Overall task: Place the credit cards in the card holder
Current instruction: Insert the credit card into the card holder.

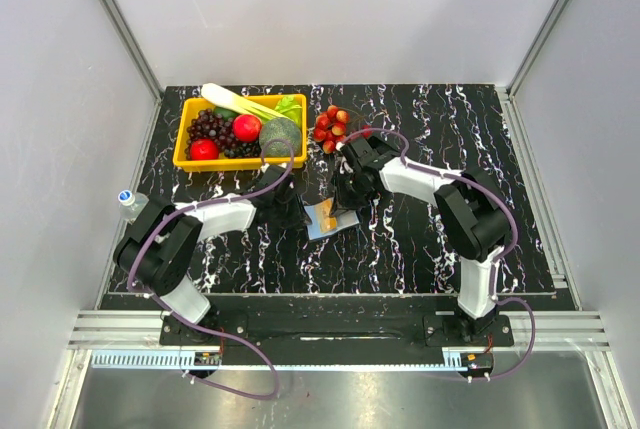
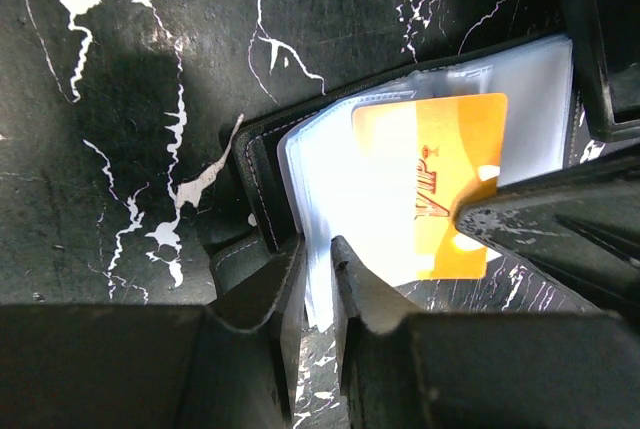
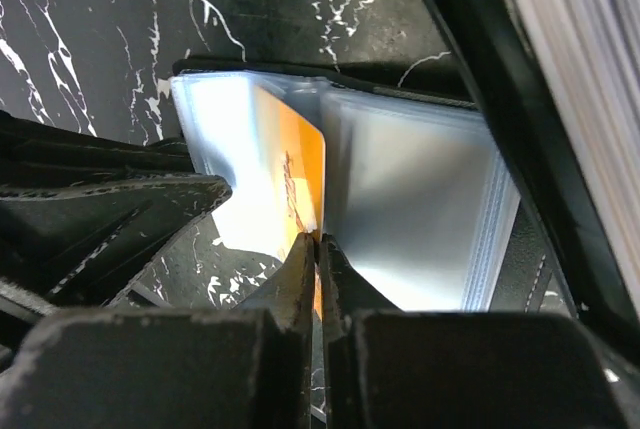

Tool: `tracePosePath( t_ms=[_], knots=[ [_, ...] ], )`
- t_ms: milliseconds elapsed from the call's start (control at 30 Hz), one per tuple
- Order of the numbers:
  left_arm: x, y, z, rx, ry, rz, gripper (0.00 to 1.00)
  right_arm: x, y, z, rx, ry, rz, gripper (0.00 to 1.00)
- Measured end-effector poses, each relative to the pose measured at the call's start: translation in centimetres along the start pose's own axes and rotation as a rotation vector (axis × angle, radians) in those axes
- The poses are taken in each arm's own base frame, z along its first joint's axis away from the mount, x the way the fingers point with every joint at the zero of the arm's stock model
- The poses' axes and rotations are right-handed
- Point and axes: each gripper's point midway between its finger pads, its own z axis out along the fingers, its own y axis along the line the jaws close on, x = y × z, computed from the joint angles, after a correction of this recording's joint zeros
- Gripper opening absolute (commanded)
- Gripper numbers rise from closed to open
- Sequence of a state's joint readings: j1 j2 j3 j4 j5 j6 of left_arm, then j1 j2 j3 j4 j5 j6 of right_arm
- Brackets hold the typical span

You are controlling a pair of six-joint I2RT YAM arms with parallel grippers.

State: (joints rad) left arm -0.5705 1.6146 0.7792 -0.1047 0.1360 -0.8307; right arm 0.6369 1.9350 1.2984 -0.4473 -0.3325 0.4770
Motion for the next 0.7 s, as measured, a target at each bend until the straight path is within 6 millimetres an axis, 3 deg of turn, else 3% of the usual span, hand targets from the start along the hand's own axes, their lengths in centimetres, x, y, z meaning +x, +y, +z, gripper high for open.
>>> tracePosePath(
  t_ms=[233, 367, 700],
  knots=[
    [0.0, 0.0, 0.0, 0.001, -0.003, -0.005, 0.23, 0.4, -1.3, 0.9, -0.065, 0.036, 0.08, 0.17],
    [0.0, 0.0, -0.1, 0.001, -0.003, -0.005, 0.24, 0.5, -1.5, 1.0, -0.065, 0.043, 0.084, 0.34],
    [0.0, 0.0, 0.0, 0.002, -0.004, -0.004, 0.25, 0.8, -1.7, 0.7, -0.037, 0.051, 0.071, 0.38]
  ],
)
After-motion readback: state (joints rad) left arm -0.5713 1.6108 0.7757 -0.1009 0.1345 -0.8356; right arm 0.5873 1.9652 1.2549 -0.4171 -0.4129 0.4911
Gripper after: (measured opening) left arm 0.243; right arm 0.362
